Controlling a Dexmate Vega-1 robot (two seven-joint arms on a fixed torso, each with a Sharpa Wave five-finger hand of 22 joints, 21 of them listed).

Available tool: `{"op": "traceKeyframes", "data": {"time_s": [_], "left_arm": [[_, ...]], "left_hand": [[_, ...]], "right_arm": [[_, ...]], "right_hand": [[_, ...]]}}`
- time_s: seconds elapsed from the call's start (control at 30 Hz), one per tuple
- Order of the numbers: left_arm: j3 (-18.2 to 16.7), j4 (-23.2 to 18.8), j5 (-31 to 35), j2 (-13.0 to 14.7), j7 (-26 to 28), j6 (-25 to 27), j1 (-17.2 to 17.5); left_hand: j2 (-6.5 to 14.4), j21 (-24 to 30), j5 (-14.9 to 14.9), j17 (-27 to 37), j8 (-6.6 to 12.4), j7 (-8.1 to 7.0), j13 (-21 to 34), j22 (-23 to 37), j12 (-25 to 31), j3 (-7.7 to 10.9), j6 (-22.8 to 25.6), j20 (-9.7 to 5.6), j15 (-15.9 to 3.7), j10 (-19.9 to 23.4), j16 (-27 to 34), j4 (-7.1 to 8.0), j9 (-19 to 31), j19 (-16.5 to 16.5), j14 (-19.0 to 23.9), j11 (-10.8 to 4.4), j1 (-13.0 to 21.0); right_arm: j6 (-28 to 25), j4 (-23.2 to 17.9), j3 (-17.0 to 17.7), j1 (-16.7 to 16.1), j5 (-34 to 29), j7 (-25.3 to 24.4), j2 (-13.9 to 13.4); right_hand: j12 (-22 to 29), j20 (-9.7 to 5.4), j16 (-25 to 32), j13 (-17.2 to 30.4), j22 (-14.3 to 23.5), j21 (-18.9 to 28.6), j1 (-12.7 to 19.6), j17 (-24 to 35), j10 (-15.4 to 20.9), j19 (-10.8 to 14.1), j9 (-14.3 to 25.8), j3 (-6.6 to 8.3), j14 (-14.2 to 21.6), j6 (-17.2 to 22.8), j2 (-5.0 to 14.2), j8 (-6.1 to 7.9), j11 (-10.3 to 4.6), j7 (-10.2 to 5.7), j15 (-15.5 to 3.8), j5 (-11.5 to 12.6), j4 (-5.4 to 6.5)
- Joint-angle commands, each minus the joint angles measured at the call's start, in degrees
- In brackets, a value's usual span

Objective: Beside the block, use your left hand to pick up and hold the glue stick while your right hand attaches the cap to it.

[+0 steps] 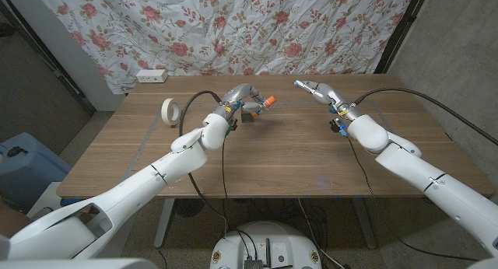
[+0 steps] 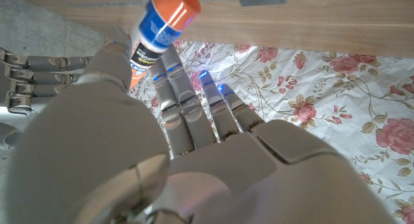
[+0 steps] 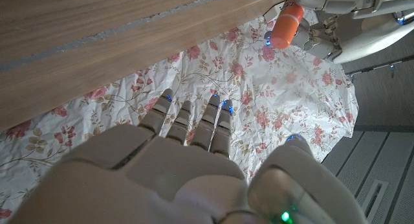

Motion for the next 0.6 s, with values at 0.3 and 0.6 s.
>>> {"op": "traceKeyframes", "data": {"time_s": [0.3,0.6], "left_arm": [[-1.4,-3.5,0.9,4.0,-5.7,0.9,0.3],[-1.7,-4.6,1.7,5.3,-7.4,1.2,0.4]], "left_hand": [[6.7,0.2,0.3,0.1,1.28,-1.25,0.0,0.2,-0.3,0.47,1.0,-0.52,-8.36,3.9,-0.1,0.56,3.0,0.5,-0.6,-5.03,0.7],[6.2,0.2,0.3,0.1,1.15,-1.65,-0.1,0.2,-0.5,0.62,0.6,-0.57,-8.59,3.3,0.0,-0.18,2.8,0.7,-1.1,-5.33,2.0]], "right_arm": [[0.0,2.4,-0.5,1.3,2.9,0.8,0.7],[0.0,3.2,-1.1,2.2,3.2,1.3,0.9]], "right_hand": [[-0.1,0.21,-0.1,0.1,0.2,0.3,0.4,0.1,-0.3,0.7,0.2,0.11,0.3,-0.1,-0.24,0.21,0.12,-0.01,-0.01,0.4,-0.5],[0.0,0.28,-0.1,0.1,0.2,0.2,0.4,0.1,-0.3,0.7,0.2,0.14,0.4,0.0,-0.12,0.29,0.25,0.02,-0.02,0.5,-0.57]]}}
